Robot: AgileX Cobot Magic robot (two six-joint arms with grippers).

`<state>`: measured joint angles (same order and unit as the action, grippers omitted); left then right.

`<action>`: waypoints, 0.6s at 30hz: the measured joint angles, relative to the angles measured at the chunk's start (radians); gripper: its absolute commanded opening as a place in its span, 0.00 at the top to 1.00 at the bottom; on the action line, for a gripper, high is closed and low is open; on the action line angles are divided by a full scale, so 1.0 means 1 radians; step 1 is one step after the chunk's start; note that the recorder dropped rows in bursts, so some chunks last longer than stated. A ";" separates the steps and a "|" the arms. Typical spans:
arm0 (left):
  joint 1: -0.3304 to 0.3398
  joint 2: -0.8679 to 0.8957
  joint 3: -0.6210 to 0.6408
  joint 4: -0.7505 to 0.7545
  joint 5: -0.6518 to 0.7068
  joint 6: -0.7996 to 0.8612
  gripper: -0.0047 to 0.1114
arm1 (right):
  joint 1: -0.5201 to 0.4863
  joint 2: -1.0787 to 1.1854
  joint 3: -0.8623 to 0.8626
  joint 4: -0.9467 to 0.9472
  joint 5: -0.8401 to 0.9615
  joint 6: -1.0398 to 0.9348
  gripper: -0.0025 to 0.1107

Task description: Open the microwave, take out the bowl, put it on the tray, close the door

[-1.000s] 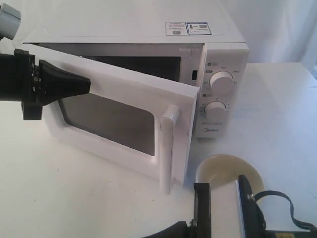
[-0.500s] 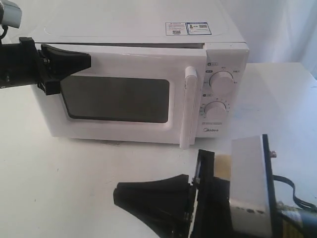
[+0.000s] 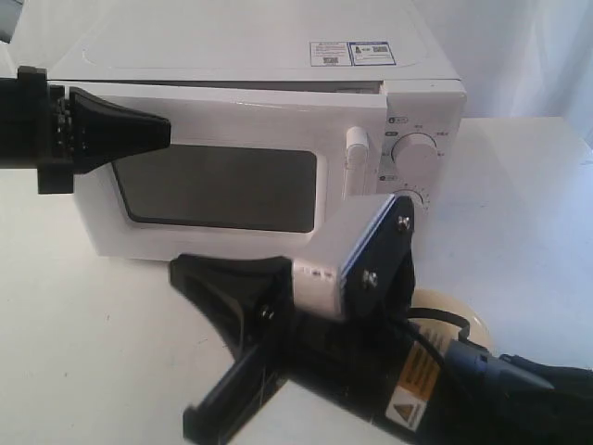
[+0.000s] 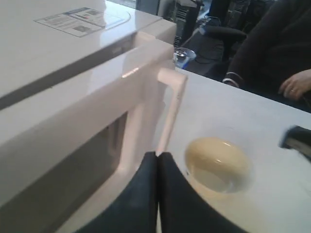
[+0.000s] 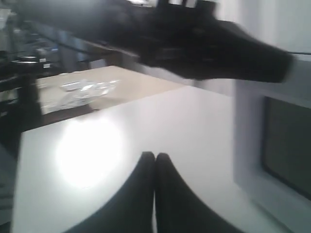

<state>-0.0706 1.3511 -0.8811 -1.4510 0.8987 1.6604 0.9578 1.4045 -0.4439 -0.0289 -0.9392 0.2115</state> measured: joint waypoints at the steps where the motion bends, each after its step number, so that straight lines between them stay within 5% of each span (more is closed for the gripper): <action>1: 0.000 -0.022 0.000 0.025 0.012 -0.053 0.96 | 0.000 0.013 -0.002 0.069 0.000 -0.026 0.98; 10: 0.000 -0.216 0.081 0.116 0.144 -0.198 0.96 | 0.000 0.178 -0.069 0.312 -0.066 -0.227 0.98; 18: 0.000 -0.362 0.239 0.053 0.080 -0.152 0.96 | 0.000 0.249 -0.120 0.500 -0.191 -0.372 0.98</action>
<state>-0.0706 0.9889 -0.6422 -1.3979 0.9788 1.5085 0.9578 1.6536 -0.5638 0.4706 -1.1301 -0.1602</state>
